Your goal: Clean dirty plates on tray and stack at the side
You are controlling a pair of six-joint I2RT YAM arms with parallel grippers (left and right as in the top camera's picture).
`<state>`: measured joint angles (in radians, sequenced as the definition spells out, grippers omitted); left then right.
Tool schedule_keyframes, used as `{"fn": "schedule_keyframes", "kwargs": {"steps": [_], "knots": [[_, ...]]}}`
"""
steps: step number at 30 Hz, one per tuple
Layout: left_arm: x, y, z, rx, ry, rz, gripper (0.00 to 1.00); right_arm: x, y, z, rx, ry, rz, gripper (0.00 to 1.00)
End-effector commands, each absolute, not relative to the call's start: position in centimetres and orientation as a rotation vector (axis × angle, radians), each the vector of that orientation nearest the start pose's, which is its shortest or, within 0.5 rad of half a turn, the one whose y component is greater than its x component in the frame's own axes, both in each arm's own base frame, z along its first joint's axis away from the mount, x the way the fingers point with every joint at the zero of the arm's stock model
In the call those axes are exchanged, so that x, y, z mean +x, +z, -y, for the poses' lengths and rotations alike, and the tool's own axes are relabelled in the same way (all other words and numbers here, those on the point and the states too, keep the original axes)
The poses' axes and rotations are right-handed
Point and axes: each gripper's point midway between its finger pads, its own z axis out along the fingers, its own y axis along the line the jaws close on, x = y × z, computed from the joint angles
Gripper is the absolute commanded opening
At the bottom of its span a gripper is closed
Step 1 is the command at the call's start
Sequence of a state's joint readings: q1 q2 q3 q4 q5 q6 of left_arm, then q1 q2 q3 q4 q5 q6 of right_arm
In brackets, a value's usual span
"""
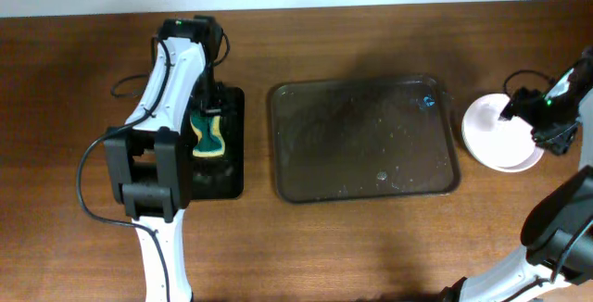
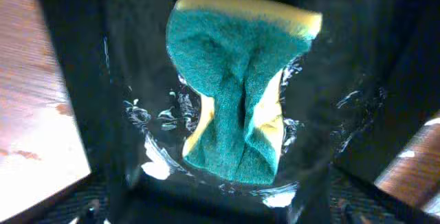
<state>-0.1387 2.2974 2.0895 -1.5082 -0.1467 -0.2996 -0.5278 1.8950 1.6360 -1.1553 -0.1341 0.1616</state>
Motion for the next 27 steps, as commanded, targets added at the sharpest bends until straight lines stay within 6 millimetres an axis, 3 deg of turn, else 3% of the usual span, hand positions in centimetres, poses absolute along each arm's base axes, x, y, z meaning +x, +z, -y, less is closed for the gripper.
{"fn": "schedule_keyframes", "kwargs": {"steps": [1,3,5,9,12,19,21,24,26,27], "knots": [[44.0,14.7,3.6,-0.255,0.194,-3.024,0.99,36.7,17.4,16.0,0.791,0.140,-2.755,0.94],[45.2,18.2,3.8,-0.258,0.150,-2.916,0.99,36.8,21.2,14.1,0.668,0.126,-2.733,0.95],[45.7,18.8,3.7,-0.260,0.150,-2.885,0.99,35.9,25.0,11.5,0.491,0.102,-2.699,0.99],[45.8,18.7,3.7,-0.260,0.150,-2.885,0.99,30.3,31.6,6.1,0.298,0.093,-2.608,0.99],[45.8,18.7,3.7,-0.260,0.150,-2.885,0.99,26.3,33.3,4.6,0.282,0.094,-2.602,0.99],[45.8,18.7,3.7,-0.260,0.150,-2.885,1.00,24.4,33.6,6.3,0.295,-0.066,-2.612,0.99],[45.8,18.7,3.7,-0.260,0.150,-2.885,0.99,25.6,34.2,5.9,0.268,-0.026,-2.544,0.99],[45.8,18.7,3.7,-0.260,0.150,-2.885,0.99,28.9,36.8,3.6,0.105,0.009,-2.278,0.99],[45.8,18.7,3.7,-0.260,0.150,-2.885,0.99,30.4,36.8,2.3,0.017,0.003,-2.119,0.99],[45.8,18.7,3.7,-0.260,0.150,-2.885,0.99,31.0,35.7,1.6,-0.017,0.009,-2.033,0.99]]}}
